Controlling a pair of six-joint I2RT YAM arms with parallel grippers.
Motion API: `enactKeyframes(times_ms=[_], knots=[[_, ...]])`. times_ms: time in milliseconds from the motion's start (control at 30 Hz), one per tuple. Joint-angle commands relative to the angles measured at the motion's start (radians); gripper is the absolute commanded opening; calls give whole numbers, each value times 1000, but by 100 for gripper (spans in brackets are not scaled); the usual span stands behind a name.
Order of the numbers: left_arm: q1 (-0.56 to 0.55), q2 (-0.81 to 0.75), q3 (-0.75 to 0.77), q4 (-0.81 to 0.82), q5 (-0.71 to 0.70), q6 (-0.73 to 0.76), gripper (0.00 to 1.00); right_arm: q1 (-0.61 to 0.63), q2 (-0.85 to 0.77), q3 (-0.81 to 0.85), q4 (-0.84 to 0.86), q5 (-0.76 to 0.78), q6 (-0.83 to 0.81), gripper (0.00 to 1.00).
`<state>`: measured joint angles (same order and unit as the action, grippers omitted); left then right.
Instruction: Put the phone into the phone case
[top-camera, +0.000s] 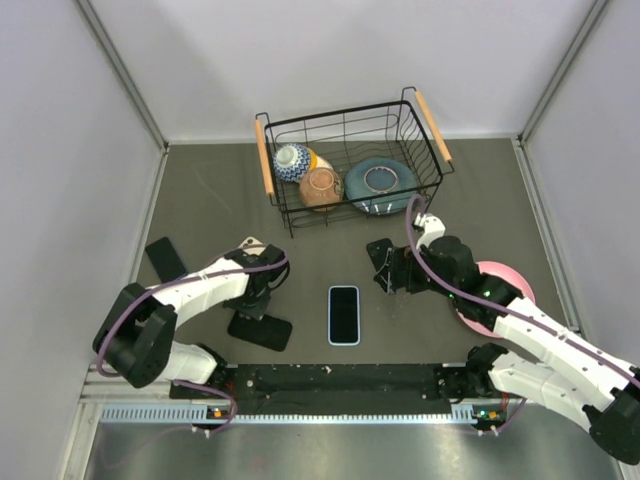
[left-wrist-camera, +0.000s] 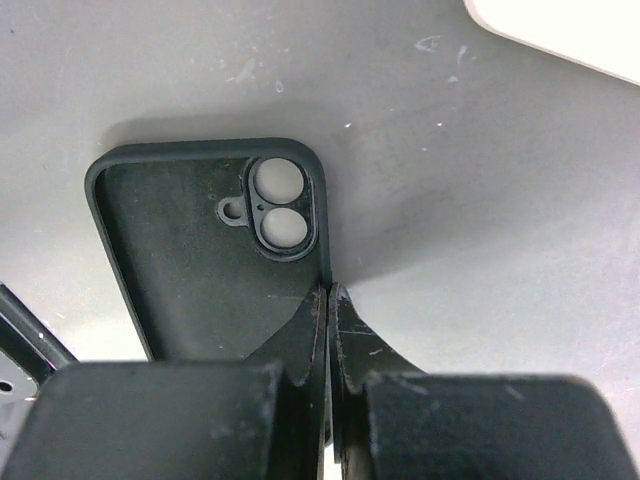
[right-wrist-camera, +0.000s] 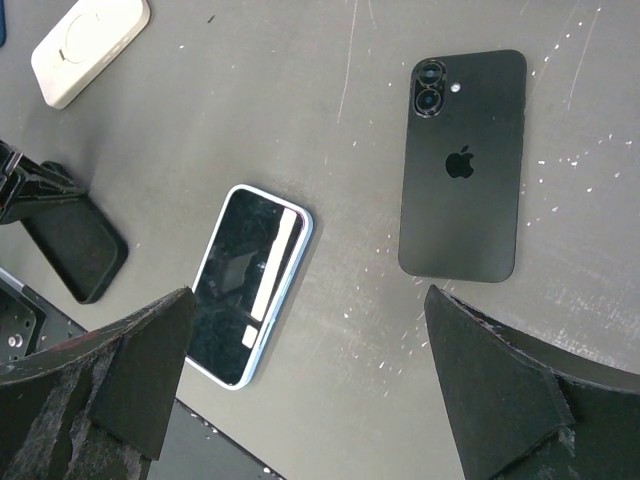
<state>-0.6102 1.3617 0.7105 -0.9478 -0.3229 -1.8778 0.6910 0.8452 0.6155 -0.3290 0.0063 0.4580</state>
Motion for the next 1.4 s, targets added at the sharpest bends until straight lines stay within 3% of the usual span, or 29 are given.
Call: enactKeyframes(times_ms=[0, 167, 267, 333, 400, 600, 1000, 1033, 1067, 1167, 1300, 1367], knots=[[-26, 39, 81, -86, -73, 67, 0, -7, -34, 10, 5, 24, 21, 96], [-92, 54, 193, -89, -194, 216, 0, -7, -58, -11, 5, 63, 41, 96], [-146, 50, 221, -23, -238, 339, 0, -7, -75, -20, 4, 75, 50, 97], [-178, 31, 207, 105, -246, 492, 0, -5, -78, -29, 2, 92, 56, 97], [-201, 8, 185, 214, -231, 660, 0, -5, -78, -37, -2, 98, 57, 97], [-215, 0, 130, 469, -73, 974, 0, -5, -103, -57, -44, 138, 53, 97], [-244, 93, 115, 552, 120, 1092, 1, -7, -54, -43, -58, 176, 51, 98], [-246, 88, 112, 552, 123, 1092, 9, -5, -37, -43, -58, 179, 50, 98], [-247, 65, 110, 554, 127, 1092, 37, -5, -26, -42, -58, 185, 51, 98], [-247, -24, 103, 557, 122, 1082, 64, -5, 49, -25, -58, 213, 41, 98], [-246, -188, 118, 538, 98, 1117, 90, -8, 152, 51, -51, 236, -14, 98], [-246, -295, 116, 521, 78, 1137, 97, -7, 216, 88, -28, 242, -65, 99]])
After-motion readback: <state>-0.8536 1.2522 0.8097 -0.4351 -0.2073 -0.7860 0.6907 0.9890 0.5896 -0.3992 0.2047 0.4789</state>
